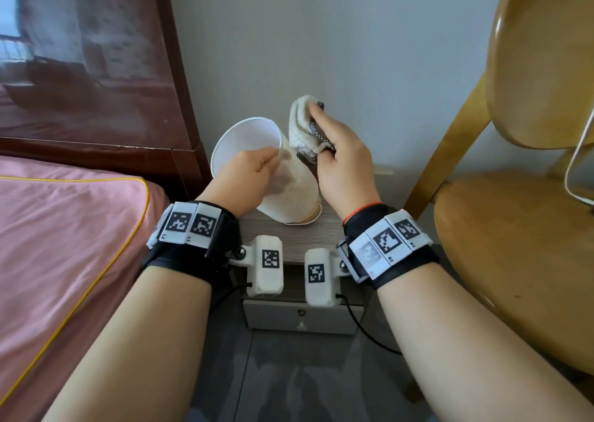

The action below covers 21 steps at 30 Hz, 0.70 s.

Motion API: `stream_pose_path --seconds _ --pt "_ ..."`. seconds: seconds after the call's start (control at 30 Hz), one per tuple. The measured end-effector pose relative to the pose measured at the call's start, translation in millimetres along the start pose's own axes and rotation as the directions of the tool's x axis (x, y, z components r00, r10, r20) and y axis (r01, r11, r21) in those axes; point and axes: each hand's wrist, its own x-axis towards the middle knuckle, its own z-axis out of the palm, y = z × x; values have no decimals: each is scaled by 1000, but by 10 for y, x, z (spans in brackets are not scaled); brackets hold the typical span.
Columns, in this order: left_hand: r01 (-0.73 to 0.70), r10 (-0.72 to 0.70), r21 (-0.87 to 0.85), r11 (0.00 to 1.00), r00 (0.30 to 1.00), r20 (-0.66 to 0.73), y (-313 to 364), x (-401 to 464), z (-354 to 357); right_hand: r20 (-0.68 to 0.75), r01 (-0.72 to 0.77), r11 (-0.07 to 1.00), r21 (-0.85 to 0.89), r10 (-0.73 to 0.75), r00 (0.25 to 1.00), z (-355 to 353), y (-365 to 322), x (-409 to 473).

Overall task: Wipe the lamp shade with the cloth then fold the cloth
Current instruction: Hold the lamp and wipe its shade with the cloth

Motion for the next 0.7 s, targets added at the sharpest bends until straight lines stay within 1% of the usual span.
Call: stream_pose_path --seconds 0.1,0.2,0.27,0.43,0.5,0.57,0.63,0.7 --pt "-4 4 -15 1000 1000 -3 13 -5 18 95 109 994 8 -110 989 48 -78 -59" --pt "3 -3 -11 1000 1000 -10 9 2 35 223 121 993 -1 -118 968 119 -38 -119" --pt "-5 4 -20 1000 1000 -15 2 -2 35 236 110 994 7 -108 966 142 7 -135" --pt "-17 16 -12 1000 1000 -13 3 2 45 205 76 995 58 -86 975 193 144 -174" --pt "-21 21 0 1000 1000 -13 -4 10 44 198 19 999 39 -26 980 224 231 -219" --pt "-17 17 10 1000 1000 -12 -14 14 38 203 -81 997 5 78 976 237 333 -265" --pt "-20 20 36 999 1000 -6 -10 9 31 236 -170 985 -21 170 957 236 440 -307" --pt "-21 21 47 999 1000 3 2 1 28 288 -222 969 -113 245 926 209 516 -335"
